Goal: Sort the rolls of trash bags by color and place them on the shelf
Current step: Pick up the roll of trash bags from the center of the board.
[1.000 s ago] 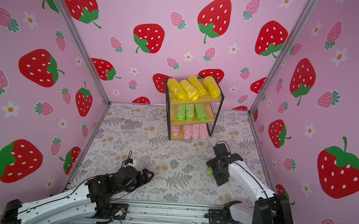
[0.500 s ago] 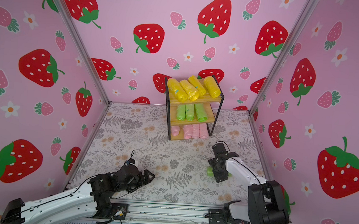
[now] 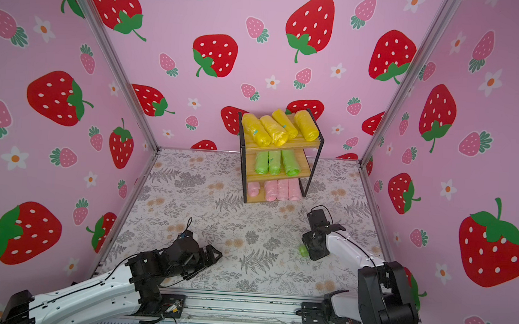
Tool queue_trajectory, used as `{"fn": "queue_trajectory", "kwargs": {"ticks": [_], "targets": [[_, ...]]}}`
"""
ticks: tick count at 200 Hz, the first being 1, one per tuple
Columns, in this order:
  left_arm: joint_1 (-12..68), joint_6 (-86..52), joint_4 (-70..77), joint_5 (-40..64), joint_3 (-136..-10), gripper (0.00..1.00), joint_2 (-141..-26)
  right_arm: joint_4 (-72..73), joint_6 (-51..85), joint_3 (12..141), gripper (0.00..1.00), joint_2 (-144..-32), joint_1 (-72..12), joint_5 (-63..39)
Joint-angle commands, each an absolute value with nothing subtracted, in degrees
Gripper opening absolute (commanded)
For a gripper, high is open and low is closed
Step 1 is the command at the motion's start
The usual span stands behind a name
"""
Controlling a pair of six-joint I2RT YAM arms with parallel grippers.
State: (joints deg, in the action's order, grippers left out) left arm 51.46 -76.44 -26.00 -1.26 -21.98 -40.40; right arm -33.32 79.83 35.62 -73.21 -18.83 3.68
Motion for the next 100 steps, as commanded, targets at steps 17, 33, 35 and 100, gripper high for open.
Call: {"fn": "queue_trajectory", "kwargs": {"ticks": [17, 33, 35, 100], "targets": [[51.15, -78.33, -28.98, -1.35, -20.92, 0.97, -38.36, -37.44, 72.03, 34.04, 0.00, -64.65, -21.18, 1.52], [51.16, -77.28, -28.02, -1.15, -21.19, 0.97, -36.98, -38.08, 66.97, 34.63, 0.00, -58.87, -21.19, -0.71], [51.18, -77.13, -27.86, -1.08, -21.32, 0.97, -36.75, -38.19, 66.14, 34.87, 0.00, -58.35, -21.18, -0.99], [50.85, -65.97, -13.06, -0.15, -26.09, 1.00, -23.05, -31.32, 44.81, 48.10, 0.00, -53.98, -21.56, -35.39]]}}
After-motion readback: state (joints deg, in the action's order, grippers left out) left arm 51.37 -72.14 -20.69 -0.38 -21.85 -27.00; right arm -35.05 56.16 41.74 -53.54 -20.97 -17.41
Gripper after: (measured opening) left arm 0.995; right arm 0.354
